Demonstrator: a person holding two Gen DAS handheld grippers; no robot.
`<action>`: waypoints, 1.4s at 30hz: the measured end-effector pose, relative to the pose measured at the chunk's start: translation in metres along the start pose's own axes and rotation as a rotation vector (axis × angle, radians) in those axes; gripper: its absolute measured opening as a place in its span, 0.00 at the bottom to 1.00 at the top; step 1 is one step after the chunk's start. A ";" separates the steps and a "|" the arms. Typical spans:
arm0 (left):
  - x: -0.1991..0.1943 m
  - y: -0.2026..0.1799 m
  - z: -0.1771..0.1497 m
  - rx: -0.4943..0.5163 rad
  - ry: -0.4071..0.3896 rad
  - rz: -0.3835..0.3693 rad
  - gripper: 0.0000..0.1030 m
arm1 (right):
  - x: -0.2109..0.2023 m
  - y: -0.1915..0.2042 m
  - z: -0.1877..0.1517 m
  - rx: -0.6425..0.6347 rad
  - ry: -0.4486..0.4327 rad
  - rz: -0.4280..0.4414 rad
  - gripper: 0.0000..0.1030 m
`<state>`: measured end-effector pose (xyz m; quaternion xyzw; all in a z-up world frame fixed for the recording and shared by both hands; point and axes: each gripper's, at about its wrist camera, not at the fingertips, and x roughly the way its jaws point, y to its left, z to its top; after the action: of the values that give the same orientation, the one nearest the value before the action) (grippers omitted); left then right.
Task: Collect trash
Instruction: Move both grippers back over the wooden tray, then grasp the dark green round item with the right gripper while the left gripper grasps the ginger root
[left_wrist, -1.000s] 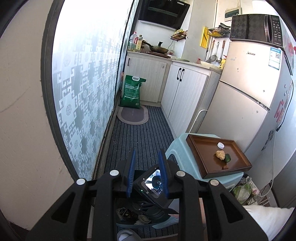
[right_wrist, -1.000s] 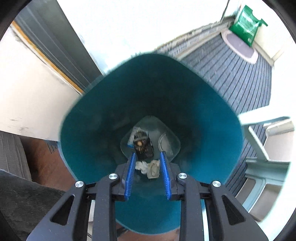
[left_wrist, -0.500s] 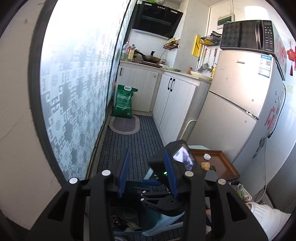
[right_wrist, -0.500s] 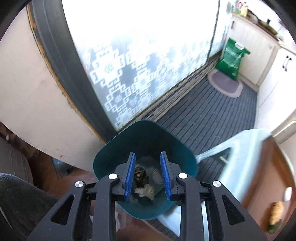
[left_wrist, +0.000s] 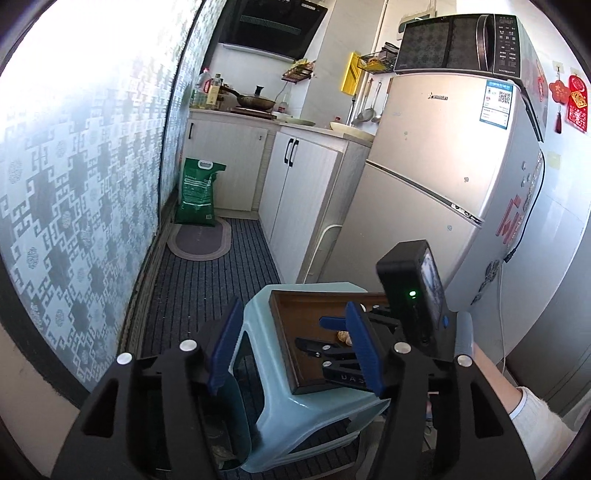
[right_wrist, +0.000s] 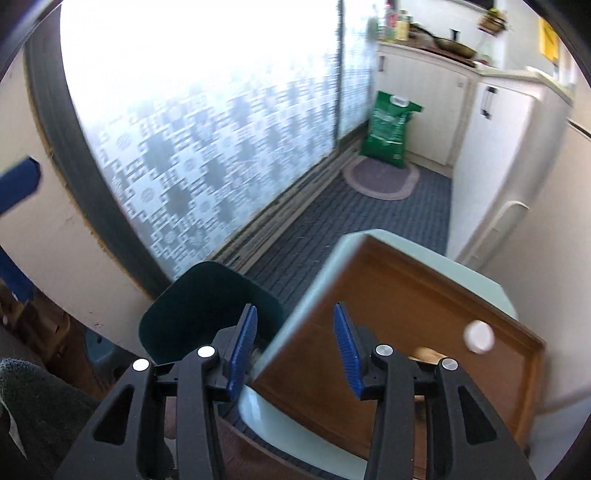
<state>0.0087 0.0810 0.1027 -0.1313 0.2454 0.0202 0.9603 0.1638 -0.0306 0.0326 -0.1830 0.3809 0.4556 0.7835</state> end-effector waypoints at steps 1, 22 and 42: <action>0.007 -0.004 0.001 0.007 0.009 0.003 0.62 | -0.003 -0.006 -0.002 0.007 -0.004 -0.006 0.45; 0.142 -0.048 0.003 0.121 0.211 -0.017 0.80 | -0.016 -0.088 -0.062 0.055 0.014 -0.025 0.58; 0.201 -0.051 -0.024 0.085 0.340 -0.032 0.80 | 0.013 -0.092 -0.069 0.016 0.024 0.027 0.27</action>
<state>0.1796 0.0199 -0.0009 -0.0961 0.4026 -0.0281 0.9099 0.2162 -0.1145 -0.0267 -0.1768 0.3963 0.4610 0.7740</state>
